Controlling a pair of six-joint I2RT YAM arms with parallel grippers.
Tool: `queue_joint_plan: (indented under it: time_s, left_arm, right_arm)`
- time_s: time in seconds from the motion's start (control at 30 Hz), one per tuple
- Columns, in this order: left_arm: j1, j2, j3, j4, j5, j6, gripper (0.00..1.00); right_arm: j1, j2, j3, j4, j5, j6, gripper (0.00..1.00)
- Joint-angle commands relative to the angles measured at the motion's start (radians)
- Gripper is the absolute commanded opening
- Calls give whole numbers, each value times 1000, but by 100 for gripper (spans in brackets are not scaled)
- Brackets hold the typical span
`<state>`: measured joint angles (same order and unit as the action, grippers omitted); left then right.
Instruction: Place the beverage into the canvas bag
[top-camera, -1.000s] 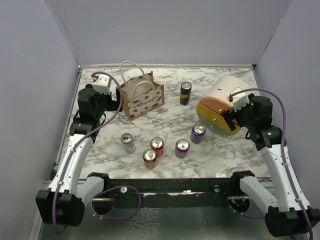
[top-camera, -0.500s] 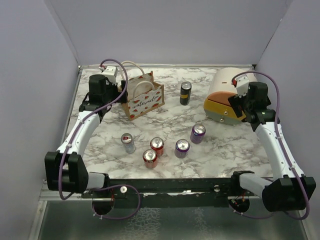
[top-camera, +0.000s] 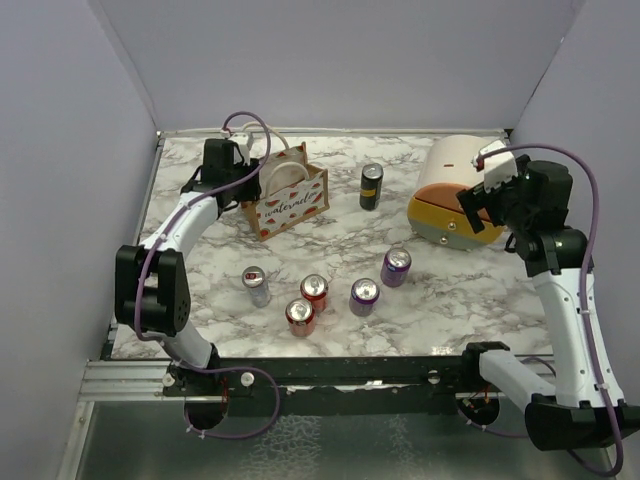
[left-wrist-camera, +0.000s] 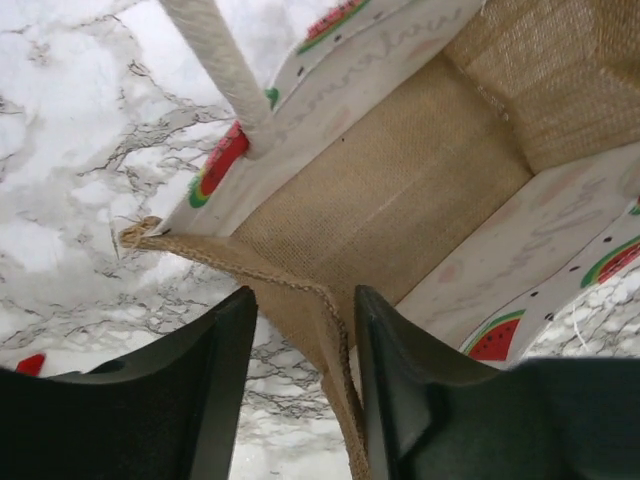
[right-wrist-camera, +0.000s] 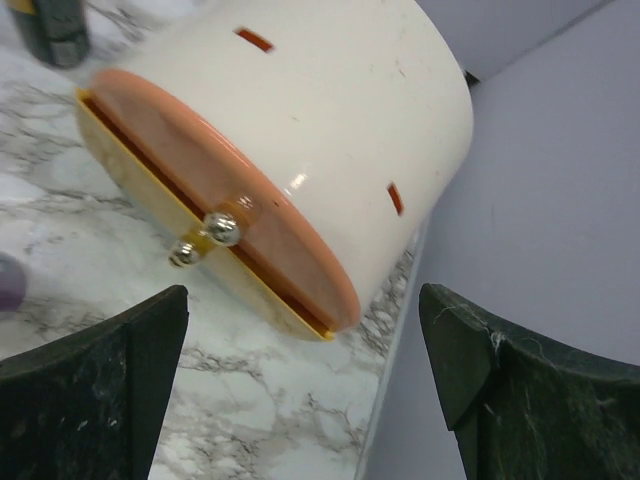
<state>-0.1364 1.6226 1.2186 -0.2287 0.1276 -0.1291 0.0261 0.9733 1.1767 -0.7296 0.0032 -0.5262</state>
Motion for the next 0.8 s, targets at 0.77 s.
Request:
queue_joint_plan:
  time_s: [0.77]
  left_arm:
    - [-32, -132, -49, -311, 239, 405, 0]
  right_arm:
    - [136, 264, 143, 18, -680, 48, 100]
